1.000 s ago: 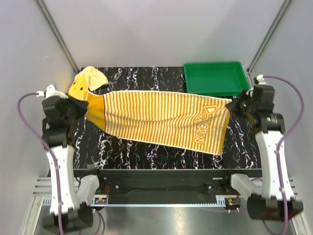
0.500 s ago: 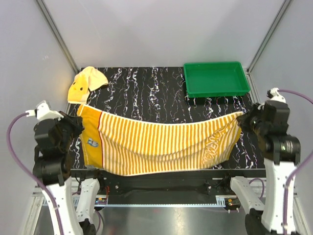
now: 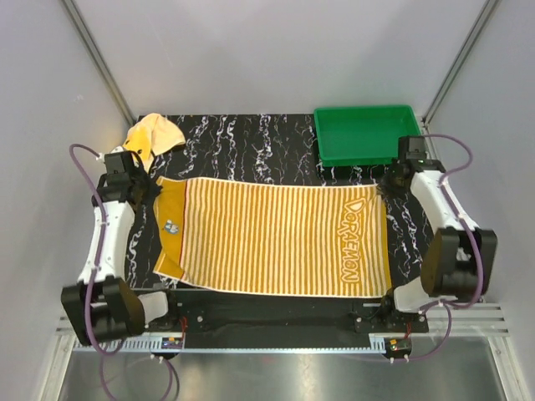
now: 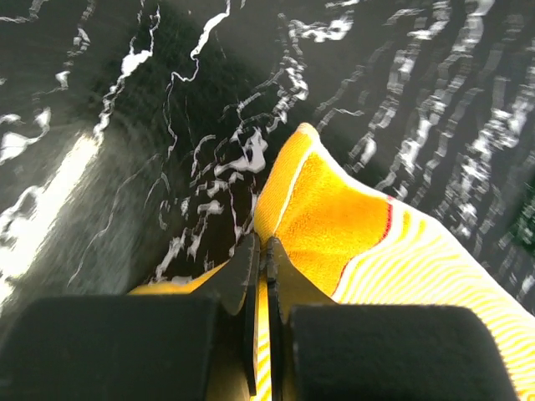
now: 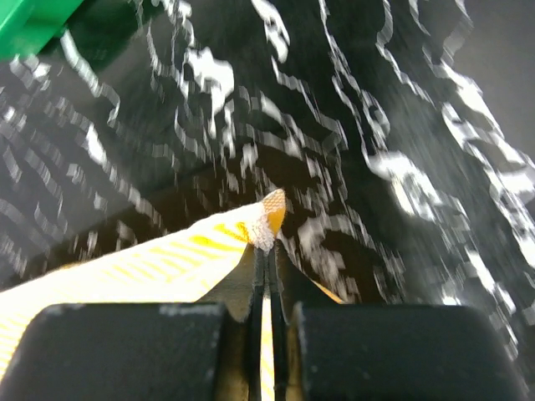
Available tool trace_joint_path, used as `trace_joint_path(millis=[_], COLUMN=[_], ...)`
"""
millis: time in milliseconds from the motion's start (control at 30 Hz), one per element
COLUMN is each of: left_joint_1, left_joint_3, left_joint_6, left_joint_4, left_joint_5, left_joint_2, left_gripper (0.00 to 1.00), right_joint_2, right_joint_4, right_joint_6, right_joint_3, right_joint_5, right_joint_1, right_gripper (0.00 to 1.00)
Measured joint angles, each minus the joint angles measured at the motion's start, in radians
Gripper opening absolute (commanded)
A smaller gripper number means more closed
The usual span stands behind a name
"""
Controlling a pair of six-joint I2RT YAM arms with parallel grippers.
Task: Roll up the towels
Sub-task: Flatten the towel
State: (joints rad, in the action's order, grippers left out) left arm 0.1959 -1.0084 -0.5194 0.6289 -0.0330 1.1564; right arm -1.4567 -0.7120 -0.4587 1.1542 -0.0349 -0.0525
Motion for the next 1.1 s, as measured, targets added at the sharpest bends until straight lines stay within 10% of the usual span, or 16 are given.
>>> trace_joint_path(millis=[300,400,433,500,600,767,1100], left_joint_1=[0.003,0.003,0.003,0.003,0.006,0.008,0.046], left_joint_3=[-0.206,-0.262,-0.281,-0.315,-0.375,-0.483,-0.254], left_joint_6=[-0.055,-0.065,-0.067,-0.068,-0.061,-0.05,-0.091], left_joint_4=[-0.126,-0.132,-0.132,-0.13,-0.124,-0.108,-0.084], left_joint_5=[0.003,0.003,0.003,0.004,0.003,0.0,0.027], left_joint_2=[0.529,0.633,0.66,0.7,0.751,0.809,0.467], left_gripper=[0.0,0.0,0.0,0.02,0.4,0.91,0.88], right_joint_2=[-0.457,-0.556,-0.576,-0.615,-0.658,-0.665,-0.32], right_joint_4=[0.111,0.123,0.124,0.12,0.114,0.11,0.097], right_joint_6=[-0.001,-0.002,-0.005,-0.011,-0.009,-0.006,0.003], right_joint_3=[0.281,0.38,0.399,0.439,0.491,0.497,0.223], right_joint_5=[0.006,0.018,0.019,0.021,0.021,0.019,-0.025], right_joint_1=[-0.003,-0.006,-0.008,-0.012,-0.022,-0.028,-0.033], right_gripper=[0.01,0.15,0.38,0.49,0.78,0.9,1.0])
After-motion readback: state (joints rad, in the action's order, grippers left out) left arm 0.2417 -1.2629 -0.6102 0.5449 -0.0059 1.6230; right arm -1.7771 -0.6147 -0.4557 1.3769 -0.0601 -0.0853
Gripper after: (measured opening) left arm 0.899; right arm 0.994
